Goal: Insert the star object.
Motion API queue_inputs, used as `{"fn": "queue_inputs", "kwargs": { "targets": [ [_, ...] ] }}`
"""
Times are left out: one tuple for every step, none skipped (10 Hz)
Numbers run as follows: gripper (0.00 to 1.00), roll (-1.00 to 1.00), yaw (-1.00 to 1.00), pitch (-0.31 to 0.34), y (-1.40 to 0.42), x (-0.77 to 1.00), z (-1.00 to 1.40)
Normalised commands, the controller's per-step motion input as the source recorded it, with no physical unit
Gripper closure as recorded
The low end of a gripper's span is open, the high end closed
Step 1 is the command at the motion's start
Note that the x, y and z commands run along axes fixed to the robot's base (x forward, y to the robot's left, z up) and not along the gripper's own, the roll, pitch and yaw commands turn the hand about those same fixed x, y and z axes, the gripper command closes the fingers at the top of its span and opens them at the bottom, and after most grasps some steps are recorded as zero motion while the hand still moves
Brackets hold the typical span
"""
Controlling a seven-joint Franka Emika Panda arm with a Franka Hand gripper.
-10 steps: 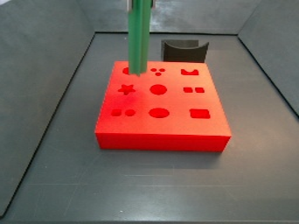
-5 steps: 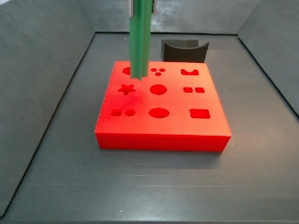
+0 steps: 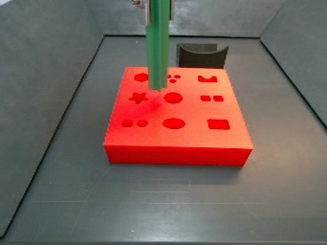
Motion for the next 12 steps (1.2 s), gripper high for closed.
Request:
{"fn": "queue_inputs", "kwargs": {
  "targets": [
    [1.0,0.24,-0.27,0.0,-0.11,-0.27,0.0],
    [1.0,0.09,-0.36,-0.084,-0.17,-0.41,0.06],
    [1.0,0.02,-0.29,-0.059,-0.04,-0.2,0.05],
    [1.0,-0.02,-0.06,-0.071,0.05,-0.23,0.0],
    [1.0,-0.07,-0.08,-0.12,0.03,-0.13,-0.15],
    [1.0,-0.07,-0.15,-0.156,0.1,0.0,-0.23],
    [1.0,-0.06,-0.08,-0.167,0.07,-0.06,-0.22],
    [1.0,-0.03,-0.01,-0.104,0.13,-0.04,-0.13],
    [1.0,-0.01,0.0,-0.067,0.13,0.0,-0.07],
    [1.0,0.0,-0.03,-0.064,0.07,-0.1,-0.03],
    [1.0,0.0,-0.23,-0.044,0.0,-0.21,0.0],
    [1.0,0.0,-0.23,-0.043,0.0,-0.21,-0.01]
  ]
}}
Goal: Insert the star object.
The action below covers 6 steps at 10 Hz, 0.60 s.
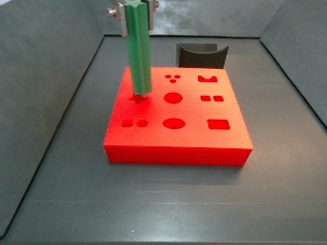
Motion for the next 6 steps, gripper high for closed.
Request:
{"fn": "queue_inputs", "kwargs": {
  "targets": [
    [1.0,0.0,-0.22,-0.056,-0.02,-0.21,-0.07],
    [1.0,0.0,-0.2,-0.071,-0.01,-0.19,-0.13],
    [1.0,0.0,-0.1,-0.069,-0.11,0.0,-0.13],
    [1.0,0.0,-0.05,-0.077,-0.1,0.03,-0.14],
    [1.0,0.0,0.0,-0.08,0.0,0.07,-0.17],
    [1.0,0.0,-0.02,-0.064,0.0,0.0,-0.2]
  ]
}}
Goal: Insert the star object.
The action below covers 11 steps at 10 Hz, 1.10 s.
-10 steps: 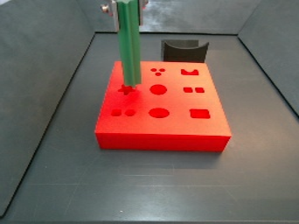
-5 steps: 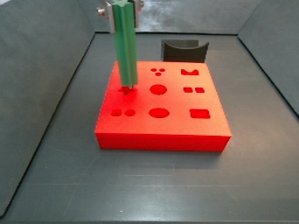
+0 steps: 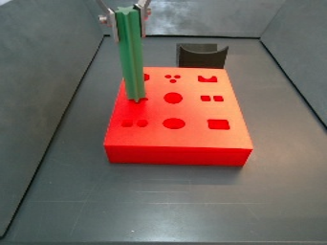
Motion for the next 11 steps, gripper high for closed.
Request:
{"fn": "queue_inputs", "kwargs": {
  "targets": [
    [1.0,0.0,-0.19,-0.05,0.0,0.0,-0.14],
    [1.0,-0.05,-0.45,-0.034,-0.04,0.03,0.0],
    [1.0,-0.08,-0.51,-0.034,0.0,0.03,0.0],
    [1.0,-0.05,-0.33,-0.016,0.03,0.03,0.0],
    [1.0,-0.02,-0.17,0.0,0.07,0.07,0.0],
    [1.0,0.0,0.0,0.0,0.15,0.08,0.0],
    [1.0,0.0,0.0,0.0,0.06,0.22,0.0],
    [1.0,0.0,0.0,0.0,0.02,0.2,0.0],
    [1.0,0.0,-0.03,0.0,-0.09,0.13,0.0],
    [1.0,0.0,-0.15,0.0,-0.08,0.01,0.0],
    [1.0,0.0,-0.16,0.0,-0.03,0.0,-0.01]
  ]
}}
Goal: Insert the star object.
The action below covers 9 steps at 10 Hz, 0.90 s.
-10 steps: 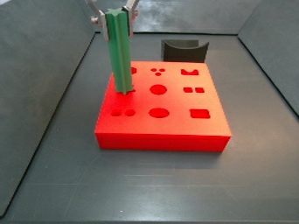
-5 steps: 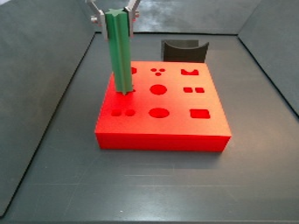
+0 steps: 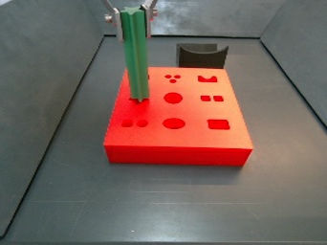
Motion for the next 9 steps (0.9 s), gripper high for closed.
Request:
{"fn": "queue_inputs", "kwargs": {
  "targets": [
    [1.0,0.0,-0.21,0.0,-0.04,0.0,-0.04],
    [1.0,0.0,-0.22,0.0,0.0,0.0,-0.06],
    [1.0,0.0,-0.18,0.0,0.0,0.0,-0.06],
    [1.0,0.0,-0.17,0.0,0.0,0.0,-0.11],
    [1.0,0.0,-0.14,-0.004,0.0,0.0,-0.2],
    [1.0,0.0,-0.15,-0.036,-0.01,0.08,-0.29],
    [1.0,0.0,-0.16,-0.069,-0.01,0.11,-0.48],
    [1.0,0.02,-0.12,-0.087,0.0,0.11,-0.57],
    [1.0,0.07,-0.09,-0.08,0.0,0.11,-0.69]
  ]
}}
